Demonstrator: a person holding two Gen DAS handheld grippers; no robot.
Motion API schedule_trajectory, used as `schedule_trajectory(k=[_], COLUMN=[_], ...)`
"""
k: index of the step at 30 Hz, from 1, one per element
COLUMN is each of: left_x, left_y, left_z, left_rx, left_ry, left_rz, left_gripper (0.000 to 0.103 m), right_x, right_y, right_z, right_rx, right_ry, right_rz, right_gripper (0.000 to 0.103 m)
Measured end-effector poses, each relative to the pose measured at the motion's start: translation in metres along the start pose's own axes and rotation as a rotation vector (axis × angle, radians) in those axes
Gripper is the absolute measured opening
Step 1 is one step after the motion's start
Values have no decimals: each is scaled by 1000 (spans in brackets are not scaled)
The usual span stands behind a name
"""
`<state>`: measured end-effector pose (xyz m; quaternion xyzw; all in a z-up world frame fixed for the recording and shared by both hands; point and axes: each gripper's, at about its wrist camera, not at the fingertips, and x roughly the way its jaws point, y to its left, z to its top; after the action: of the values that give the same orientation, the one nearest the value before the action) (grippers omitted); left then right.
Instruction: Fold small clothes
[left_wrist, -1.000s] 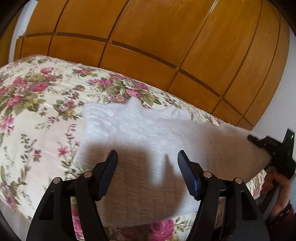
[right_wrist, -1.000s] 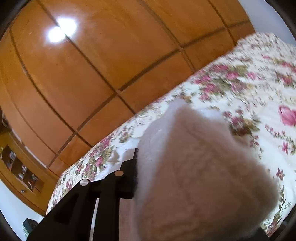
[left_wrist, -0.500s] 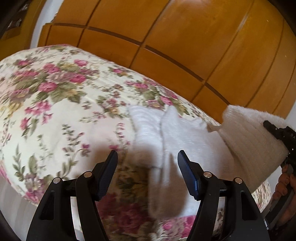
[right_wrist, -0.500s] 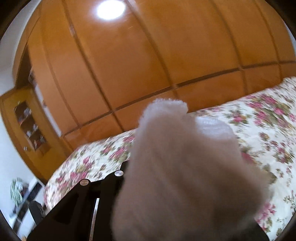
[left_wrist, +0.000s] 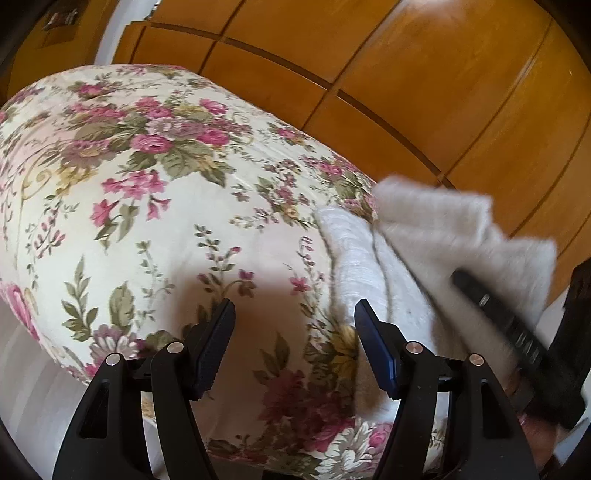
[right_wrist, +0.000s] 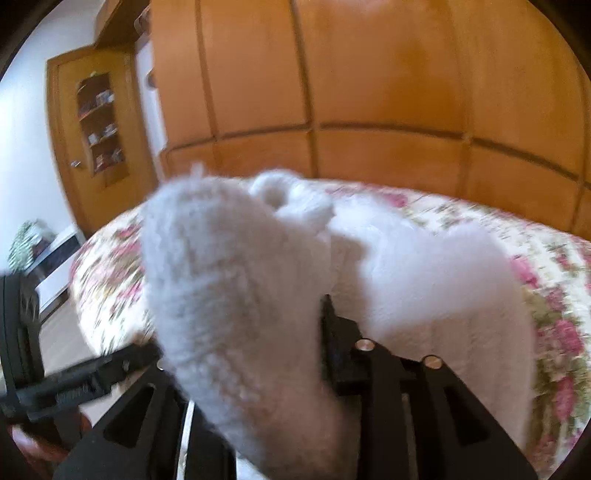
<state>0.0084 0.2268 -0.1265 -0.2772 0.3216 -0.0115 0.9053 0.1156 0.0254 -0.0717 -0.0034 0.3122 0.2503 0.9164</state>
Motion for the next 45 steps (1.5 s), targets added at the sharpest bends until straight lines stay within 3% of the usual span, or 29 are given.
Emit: schedule_trajectory(k=[2,5,8,11,13,16,19,22,25,27,30,34,37,40,43,45], left_x=[0,-1,-4,-5,-5,-4,10,34,60,73,71,43,35,39,35,26], left_y=[2,0,-6,-17,-28,-47,-68,-84,-93,-91,-82,-63,-41,-26,-31,-35], left_z=[1,3,6,12,17,26,36,45,49,46,44,41,31,19,15,14], left_rx=[-12,-19,-19,-27,-40,-54,-53,-53,-52,-62,-79,-24,-26,-48,21,28], left_ry=[0,-2,-4,17,40,71,160,257,329,347,336,268,253,246,186,160], left_rz=[-1,-14,-59,-163,-248,-374,-419,-407,-369,-330,-320,-315,-269,-246,-213,-183], left_gripper=[66,66,66,66,66,75,76,76,54,23,15,14,13,13,18,30], right_x=[10,2,-15,-44,-64,-93,-105,-95,-75,-60,-36,-25,-14,-1,2,-2], right_y=[7,18,18,8,-3,-33,-77,-126,-165,-178,-172,-133,-104,-92,-85,-78], right_z=[-10,-16,-12,-11,-7,-3,0,5,9,9,4,-3,-11,-23,-27,-28], right_rx=[-15,-73,-79,-29,-3,63,194,340,444,449,420,288,185,160,132,80], right_ry=[39,14,-16,-85,-137,-207,-217,-143,-58,-20,47,93,142,134,108,82], right_rz=[48,95,145,163,136,42,-115,-248,-309,-328,-308,-253,-251,-272,-308,-347], right_gripper=[54,74,87,97,99,100,101,101,101,101,100,100,100,100,100,100])
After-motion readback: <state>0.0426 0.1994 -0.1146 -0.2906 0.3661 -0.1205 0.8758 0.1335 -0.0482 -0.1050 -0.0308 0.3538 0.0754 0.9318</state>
